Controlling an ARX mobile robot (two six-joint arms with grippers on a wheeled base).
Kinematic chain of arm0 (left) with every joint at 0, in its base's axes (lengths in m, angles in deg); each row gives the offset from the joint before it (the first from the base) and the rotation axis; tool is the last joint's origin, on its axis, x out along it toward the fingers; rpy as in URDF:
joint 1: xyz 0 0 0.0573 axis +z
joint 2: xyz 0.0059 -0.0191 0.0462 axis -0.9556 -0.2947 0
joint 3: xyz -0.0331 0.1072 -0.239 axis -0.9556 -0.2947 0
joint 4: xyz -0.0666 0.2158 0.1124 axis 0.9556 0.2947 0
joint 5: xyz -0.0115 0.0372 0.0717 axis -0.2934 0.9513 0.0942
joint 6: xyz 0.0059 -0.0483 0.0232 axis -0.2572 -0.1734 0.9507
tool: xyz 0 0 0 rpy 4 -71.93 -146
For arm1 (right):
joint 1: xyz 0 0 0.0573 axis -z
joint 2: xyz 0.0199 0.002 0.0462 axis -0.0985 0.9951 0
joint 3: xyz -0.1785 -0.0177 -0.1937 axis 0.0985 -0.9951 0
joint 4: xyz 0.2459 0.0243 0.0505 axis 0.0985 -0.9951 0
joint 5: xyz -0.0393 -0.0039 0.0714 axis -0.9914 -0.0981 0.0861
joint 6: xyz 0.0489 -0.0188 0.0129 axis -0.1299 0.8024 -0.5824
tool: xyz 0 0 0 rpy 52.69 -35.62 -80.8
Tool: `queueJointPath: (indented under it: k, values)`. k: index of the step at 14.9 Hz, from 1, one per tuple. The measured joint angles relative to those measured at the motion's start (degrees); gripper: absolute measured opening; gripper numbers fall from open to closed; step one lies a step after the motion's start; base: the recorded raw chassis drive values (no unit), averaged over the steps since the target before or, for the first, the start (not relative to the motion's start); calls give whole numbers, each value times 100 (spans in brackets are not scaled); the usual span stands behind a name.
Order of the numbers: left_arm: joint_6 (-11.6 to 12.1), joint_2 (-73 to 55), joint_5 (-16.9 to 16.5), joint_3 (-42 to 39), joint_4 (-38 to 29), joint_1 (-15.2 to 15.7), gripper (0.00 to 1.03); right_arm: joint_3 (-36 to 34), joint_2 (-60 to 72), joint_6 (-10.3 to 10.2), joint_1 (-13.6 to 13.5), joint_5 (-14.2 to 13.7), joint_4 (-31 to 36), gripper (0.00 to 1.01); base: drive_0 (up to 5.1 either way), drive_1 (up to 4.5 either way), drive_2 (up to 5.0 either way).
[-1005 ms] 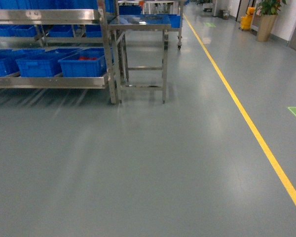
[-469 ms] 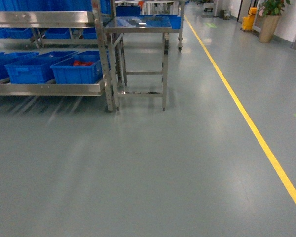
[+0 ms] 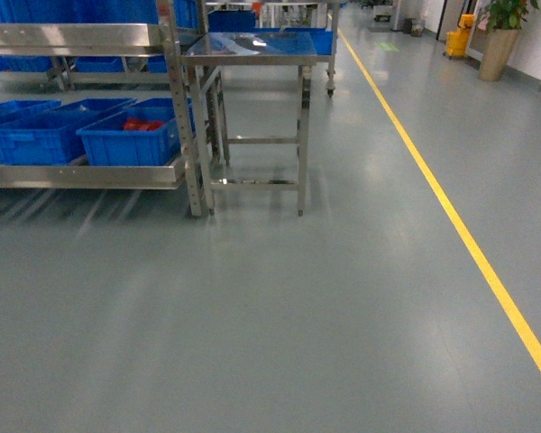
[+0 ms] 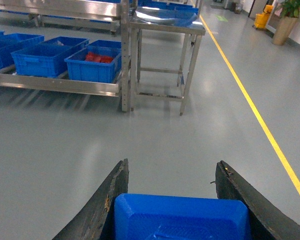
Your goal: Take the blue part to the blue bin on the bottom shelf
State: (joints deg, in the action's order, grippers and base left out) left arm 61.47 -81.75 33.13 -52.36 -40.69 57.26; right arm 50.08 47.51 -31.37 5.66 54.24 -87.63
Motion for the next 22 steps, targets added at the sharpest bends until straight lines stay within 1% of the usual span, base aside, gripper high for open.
queueJointPath:
  k: [22]
  values:
    - [0, 13, 0, 0, -17, 0, 43, 0, 0, 0, 0, 0, 7, 98, 2, 419, -414]
